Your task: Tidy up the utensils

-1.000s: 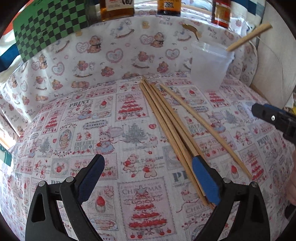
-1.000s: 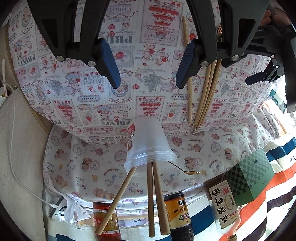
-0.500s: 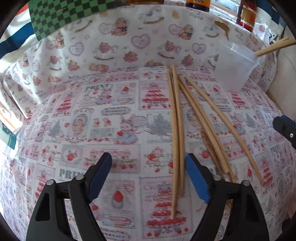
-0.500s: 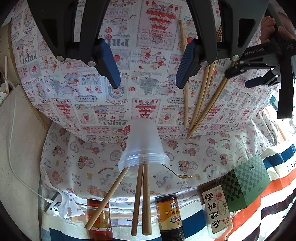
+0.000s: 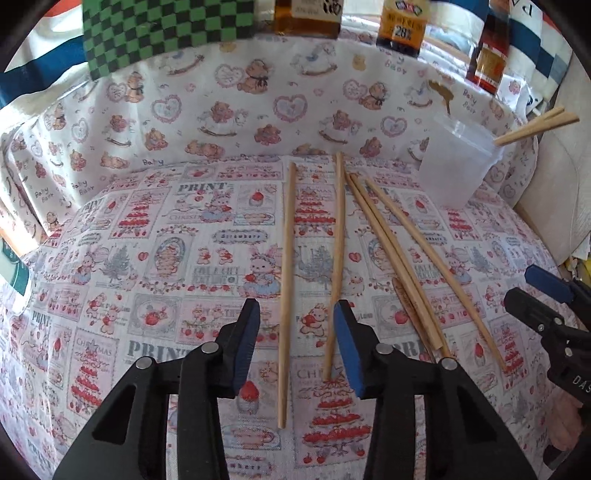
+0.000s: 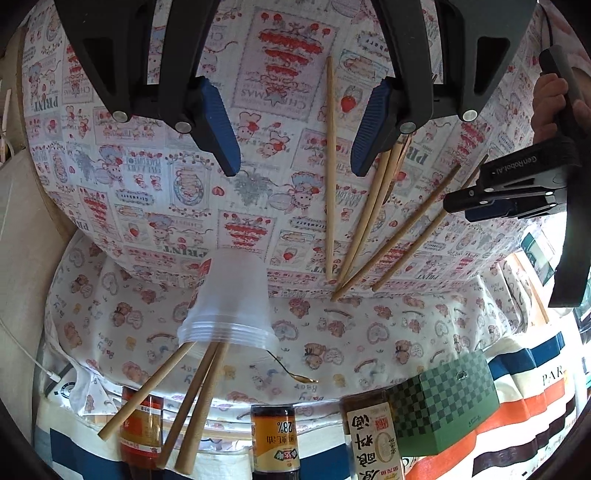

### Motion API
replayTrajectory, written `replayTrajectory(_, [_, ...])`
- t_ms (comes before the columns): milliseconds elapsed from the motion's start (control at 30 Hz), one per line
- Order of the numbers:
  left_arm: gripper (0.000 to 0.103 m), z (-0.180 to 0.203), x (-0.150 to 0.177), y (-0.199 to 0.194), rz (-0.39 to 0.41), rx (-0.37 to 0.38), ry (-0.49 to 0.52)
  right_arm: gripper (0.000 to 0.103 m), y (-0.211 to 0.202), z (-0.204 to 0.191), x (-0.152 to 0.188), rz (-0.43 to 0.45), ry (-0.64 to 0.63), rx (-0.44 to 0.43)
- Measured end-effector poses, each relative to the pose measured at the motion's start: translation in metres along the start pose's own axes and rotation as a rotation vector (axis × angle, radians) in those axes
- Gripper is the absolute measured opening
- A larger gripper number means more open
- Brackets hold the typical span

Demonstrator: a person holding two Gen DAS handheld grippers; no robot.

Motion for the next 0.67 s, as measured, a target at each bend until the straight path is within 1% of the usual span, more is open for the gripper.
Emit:
replayTrajectory(33, [0.059, -0.004, -0.001, -0.008, 0.030, 0.008, -0.004, 0.064, -0.003, 0.001, 0.000, 0.002, 0.011, -0.003])
replayTrajectory(67, [0.064, -0.009, -0.002, -0.018, 0.070, 0.008, -0.010, 0.064, -0.006, 0.002, 0.001, 0.001, 0.017, 0.004])
replayTrajectory(133, [0.081, -0.019, -0.002, -0.034, 0.146, -0.027, -0.008, 0.065, -0.010, 0.005, 0.005, 0.005, 0.027, 0.028])
replayTrajectory(167, [0.084, -0.022, -0.001, -0.040, 0.179, -0.038, 0.003, 0.066, -0.012, 0.005, 0.008, 0.007, 0.030, 0.038])
replayTrajectory(233, [0.093, -0.026, 0.000, -0.054, 0.257, -0.050, 0.023, 0.067, -0.015, 0.005, 0.014, 0.017, 0.030, 0.049])
replayTrajectory(267, [0.095, -0.027, 0.001, -0.059, 0.292, -0.061, 0.034, 0.067, -0.018, 0.004, 0.017, 0.028, 0.031, 0.057])
replayTrajectory(300, [0.099, -0.028, 0.002, -0.064, 0.323, -0.074, 0.049, 0.070, -0.021, 0.004, 0.019, 0.043, 0.034, 0.068])
replayTrajectory(333, [0.100, -0.029, 0.003, -0.069, 0.345, -0.077, 0.065, 0.073, -0.025, 0.004, 0.020, 0.064, 0.038, 0.076])
replayTrajectory(367, [0.100, -0.030, 0.003, -0.073, 0.372, -0.082, 0.077, 0.084, -0.028, 0.003, 0.021, 0.089, 0.043, 0.078])
replayTrajectory(400, [0.101, -0.032, 0.004, -0.075, 0.396, -0.096, 0.074, 0.091, -0.031, 0.002, 0.020, 0.110, 0.047, 0.075])
replayTrajectory(467, [0.103, -0.037, 0.005, -0.077, 0.423, -0.116, 0.054, 0.091, -0.034, 0.002, 0.019, 0.141, 0.046, 0.103])
replayTrajectory(533, [0.103, -0.040, 0.006, -0.075, 0.409, -0.100, 0.045, 0.091, -0.034, 0.002, 0.016, 0.149, 0.036, 0.130])
replayTrajectory(600, [0.103, -0.042, 0.008, -0.073, 0.393, -0.096, 0.038, 0.091, -0.030, 0.004, 0.015, 0.130, 0.032, 0.151])
replayTrajectory(667, [0.103, -0.044, 0.009, -0.070, 0.381, -0.075, 0.021, 0.091, -0.024, 0.007, 0.015, 0.099, 0.042, 0.161])
Point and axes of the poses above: each gripper's, at about its wrist camera, not at the fingertips, and y roughly the way its jaws point, z to its right, x to its underside, the point moved 4 cm from there along y, roughly the way its jaws point, and after that the axes turned 9 degrees about z, right-handed, at the moved point
